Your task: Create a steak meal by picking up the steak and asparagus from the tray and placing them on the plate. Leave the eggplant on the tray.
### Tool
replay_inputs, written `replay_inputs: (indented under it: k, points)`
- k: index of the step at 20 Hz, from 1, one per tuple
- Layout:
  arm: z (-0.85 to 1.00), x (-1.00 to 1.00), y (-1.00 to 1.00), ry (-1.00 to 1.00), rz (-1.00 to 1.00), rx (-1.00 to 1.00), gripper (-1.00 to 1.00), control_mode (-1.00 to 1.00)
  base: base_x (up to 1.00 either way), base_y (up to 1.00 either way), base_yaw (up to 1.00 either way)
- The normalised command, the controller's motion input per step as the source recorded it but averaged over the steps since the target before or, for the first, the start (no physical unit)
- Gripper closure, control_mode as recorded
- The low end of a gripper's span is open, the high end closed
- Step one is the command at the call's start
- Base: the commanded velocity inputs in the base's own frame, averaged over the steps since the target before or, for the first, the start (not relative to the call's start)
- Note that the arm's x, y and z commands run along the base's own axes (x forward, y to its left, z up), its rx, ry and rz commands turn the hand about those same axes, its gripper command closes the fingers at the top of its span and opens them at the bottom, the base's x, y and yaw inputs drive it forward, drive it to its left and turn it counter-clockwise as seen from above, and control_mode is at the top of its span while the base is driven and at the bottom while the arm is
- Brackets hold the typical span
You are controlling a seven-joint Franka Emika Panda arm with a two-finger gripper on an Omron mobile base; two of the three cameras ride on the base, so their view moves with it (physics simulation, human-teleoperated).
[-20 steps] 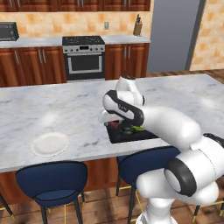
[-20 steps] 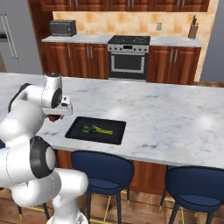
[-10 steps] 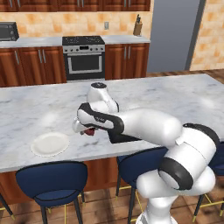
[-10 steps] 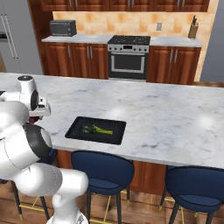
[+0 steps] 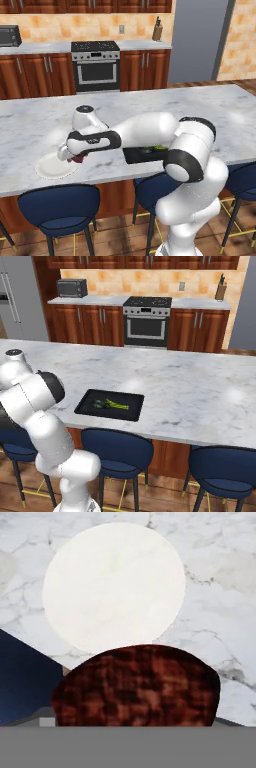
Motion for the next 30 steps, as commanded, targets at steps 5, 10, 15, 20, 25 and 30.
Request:
replay_inputs:
  k: [5,10,15,20,25,30]
  points:
    - [-0.49,0.40,0.76,0.02,0.00,0.00,1.00,-1.00,0.00,0.00,0.00]
    - [-0.42,0.40,0.60,0.04,0.00,-0.01,1.00,-1.00,0.00,0.00,0.00]
    - [-0.29,0.47,0.36,0.04,0.00,-0.01,1.00,-1.00,0.00,0.00,0.00]
    - [-0.26,0.49,0.11,0.01,0.00,0.00,-1.00,-1.00,0.00,0.00,0.00]
    - [-0.08,0.01,-0.14,0.00,0.00,0.00,-1.00,-1.00,0.00,0.00,0.00]
    - [0.08,-0.38,-0.34,0.00,0.00,0.00,-1.00,-1.00,0.00,0.00,0.00]
